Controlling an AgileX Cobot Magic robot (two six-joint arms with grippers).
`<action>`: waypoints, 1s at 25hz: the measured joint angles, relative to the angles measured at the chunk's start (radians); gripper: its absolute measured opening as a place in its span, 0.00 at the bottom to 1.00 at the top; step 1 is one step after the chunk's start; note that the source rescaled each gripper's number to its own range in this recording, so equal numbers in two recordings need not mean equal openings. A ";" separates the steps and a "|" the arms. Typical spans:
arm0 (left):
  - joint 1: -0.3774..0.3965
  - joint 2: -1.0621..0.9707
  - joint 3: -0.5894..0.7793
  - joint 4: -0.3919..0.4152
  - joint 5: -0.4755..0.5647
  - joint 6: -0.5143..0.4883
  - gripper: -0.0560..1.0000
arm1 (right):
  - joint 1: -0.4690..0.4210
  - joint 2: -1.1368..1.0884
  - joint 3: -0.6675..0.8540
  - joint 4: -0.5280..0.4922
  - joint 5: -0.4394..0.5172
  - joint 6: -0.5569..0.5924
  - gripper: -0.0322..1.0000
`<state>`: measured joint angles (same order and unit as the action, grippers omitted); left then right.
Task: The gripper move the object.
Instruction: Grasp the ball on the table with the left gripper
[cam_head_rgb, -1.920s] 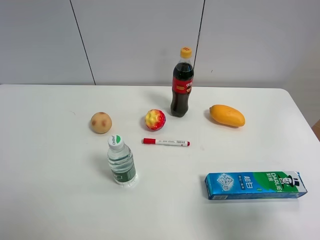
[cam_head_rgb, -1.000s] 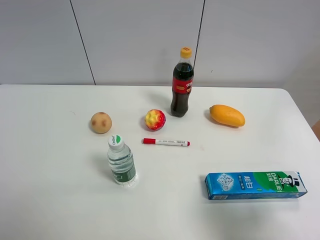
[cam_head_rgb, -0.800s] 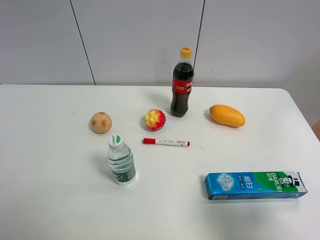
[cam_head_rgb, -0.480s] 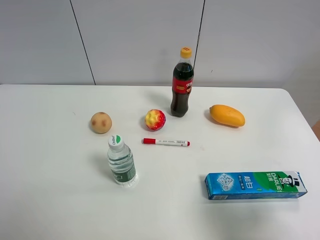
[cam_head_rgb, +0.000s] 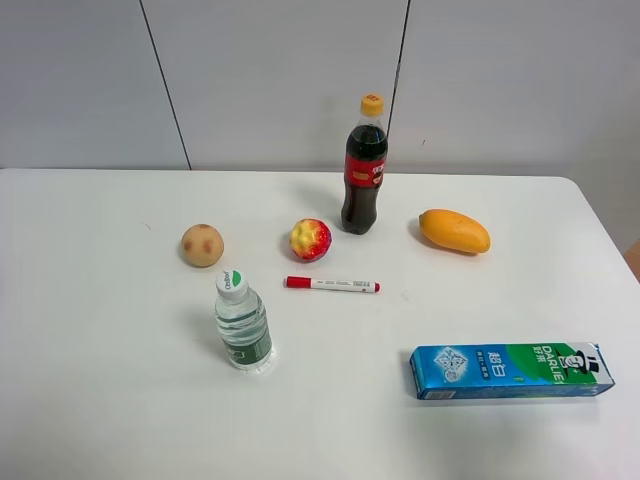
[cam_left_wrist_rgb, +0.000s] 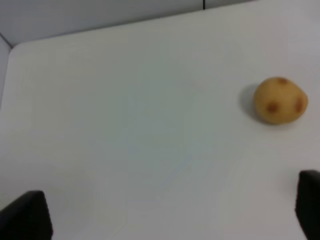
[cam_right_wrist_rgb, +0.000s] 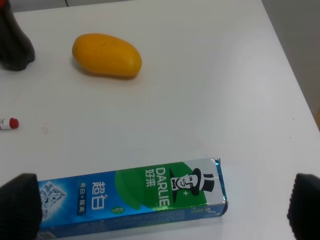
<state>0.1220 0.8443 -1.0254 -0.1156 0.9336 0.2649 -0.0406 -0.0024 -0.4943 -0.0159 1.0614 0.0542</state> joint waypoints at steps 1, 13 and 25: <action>0.000 0.045 -0.027 -0.021 -0.019 0.018 0.99 | 0.000 0.000 0.000 0.000 0.000 0.000 1.00; -0.334 0.434 -0.208 -0.017 -0.101 0.104 0.99 | 0.000 0.000 0.000 0.000 0.000 0.000 1.00; -0.610 0.762 -0.306 -0.009 -0.162 0.026 0.99 | 0.000 0.000 0.000 0.000 0.000 0.000 1.00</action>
<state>-0.4879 1.6062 -1.3311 -0.1244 0.7711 0.2911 -0.0406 -0.0024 -0.4943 -0.0159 1.0614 0.0542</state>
